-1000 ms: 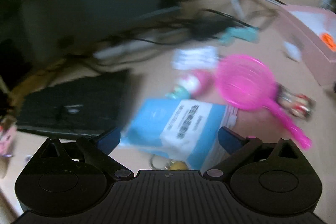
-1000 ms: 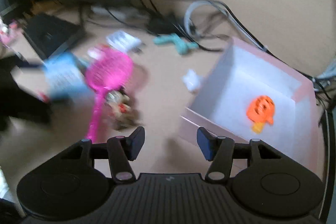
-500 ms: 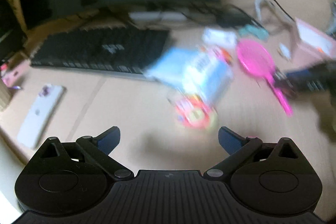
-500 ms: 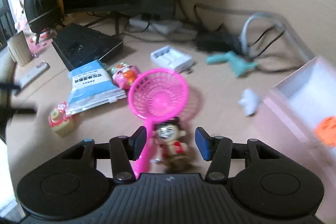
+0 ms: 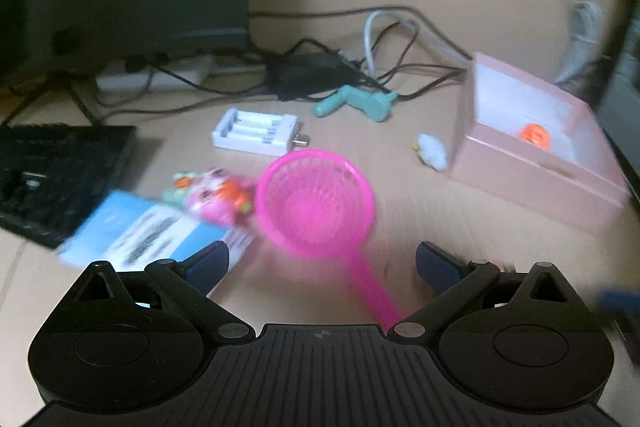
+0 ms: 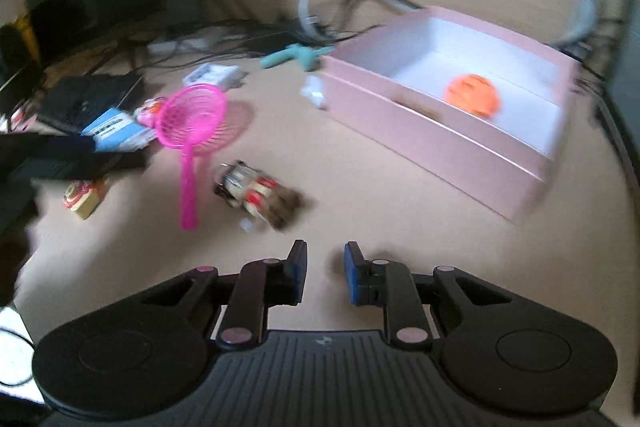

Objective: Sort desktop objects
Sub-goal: 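Move the left tool to the pink strainer while the right tool approaches the doll keychain, then grasp the pink strainer with the left tool while the right tool grasps the doll, then lower the strainer and doll into the pink box and open both tools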

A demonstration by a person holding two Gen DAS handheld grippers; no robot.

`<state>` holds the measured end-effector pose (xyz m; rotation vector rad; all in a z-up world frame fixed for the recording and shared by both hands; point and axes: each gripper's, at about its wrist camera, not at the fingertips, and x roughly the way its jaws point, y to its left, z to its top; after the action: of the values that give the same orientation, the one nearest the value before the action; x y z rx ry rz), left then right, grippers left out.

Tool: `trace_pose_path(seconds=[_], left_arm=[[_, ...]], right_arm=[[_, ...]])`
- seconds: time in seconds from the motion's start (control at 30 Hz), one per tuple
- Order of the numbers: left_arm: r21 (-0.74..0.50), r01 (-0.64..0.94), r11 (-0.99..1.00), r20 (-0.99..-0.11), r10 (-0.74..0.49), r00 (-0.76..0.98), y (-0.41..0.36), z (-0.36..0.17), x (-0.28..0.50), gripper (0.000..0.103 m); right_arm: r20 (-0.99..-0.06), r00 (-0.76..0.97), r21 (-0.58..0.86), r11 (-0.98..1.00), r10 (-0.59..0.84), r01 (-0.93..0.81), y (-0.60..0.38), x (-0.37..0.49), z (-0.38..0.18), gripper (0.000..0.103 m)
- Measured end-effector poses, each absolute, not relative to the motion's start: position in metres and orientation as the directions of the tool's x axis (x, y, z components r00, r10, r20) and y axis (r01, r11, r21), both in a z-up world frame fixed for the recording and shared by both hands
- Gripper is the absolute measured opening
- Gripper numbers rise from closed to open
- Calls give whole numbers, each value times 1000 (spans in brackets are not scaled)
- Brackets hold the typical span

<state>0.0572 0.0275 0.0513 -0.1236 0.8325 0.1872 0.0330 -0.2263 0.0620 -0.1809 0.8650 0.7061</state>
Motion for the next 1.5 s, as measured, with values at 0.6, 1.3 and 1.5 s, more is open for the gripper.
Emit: trace_pose_path(seconds=[0.6, 1.3, 1.5], left_arm=[[-42, -29, 999, -791, -16, 611, 23, 43, -2, 85], [-78, 156, 985, -816, -153, 557, -4, 62, -38, 85], [3, 392, 920, -714, -272, 645, -51, 118, 16, 85]], right_arm=[[-691, 451, -119, 526, 565, -842, -185, 2, 71, 69], [-787, 293, 63, 543, 543, -838, -201, 13, 89, 33], [-664, 497, 67, 707, 558, -704, -265, 22, 163, 33]])
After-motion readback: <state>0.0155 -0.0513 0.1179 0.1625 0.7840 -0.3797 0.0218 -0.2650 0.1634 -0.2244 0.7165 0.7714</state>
